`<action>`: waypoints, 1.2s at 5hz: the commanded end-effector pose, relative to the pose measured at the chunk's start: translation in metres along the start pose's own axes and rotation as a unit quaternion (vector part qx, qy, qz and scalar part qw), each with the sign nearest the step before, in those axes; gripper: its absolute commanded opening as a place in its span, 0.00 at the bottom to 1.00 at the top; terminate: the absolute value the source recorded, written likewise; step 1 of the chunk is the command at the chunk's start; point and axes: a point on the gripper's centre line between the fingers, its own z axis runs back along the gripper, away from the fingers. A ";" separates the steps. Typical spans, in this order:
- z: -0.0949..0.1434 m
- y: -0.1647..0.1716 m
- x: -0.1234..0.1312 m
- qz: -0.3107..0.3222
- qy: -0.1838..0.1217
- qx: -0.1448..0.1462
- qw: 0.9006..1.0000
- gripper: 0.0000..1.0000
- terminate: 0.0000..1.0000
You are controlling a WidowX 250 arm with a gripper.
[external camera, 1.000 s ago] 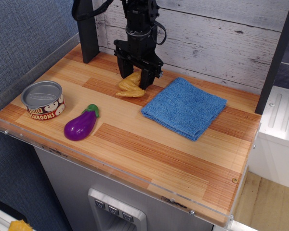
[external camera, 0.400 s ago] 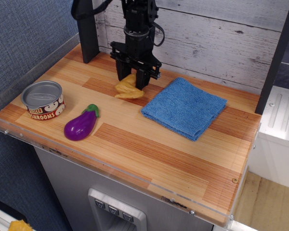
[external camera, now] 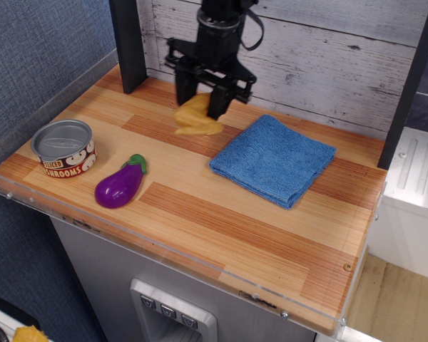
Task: Move the chicken wing to the back right corner of the table.
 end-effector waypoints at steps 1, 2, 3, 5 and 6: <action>0.023 -0.035 -0.051 -0.016 -0.058 -0.047 0.997 0.00 0.00; 0.015 -0.054 -0.062 -0.027 -0.060 -0.065 0.996 0.00 0.00; 0.002 -0.078 -0.068 -0.067 -0.060 -0.057 0.994 0.00 0.00; -0.017 -0.107 -0.065 -0.063 -0.084 -0.065 0.992 0.00 0.00; -0.030 -0.117 -0.064 -0.081 -0.073 -0.055 0.993 0.00 0.00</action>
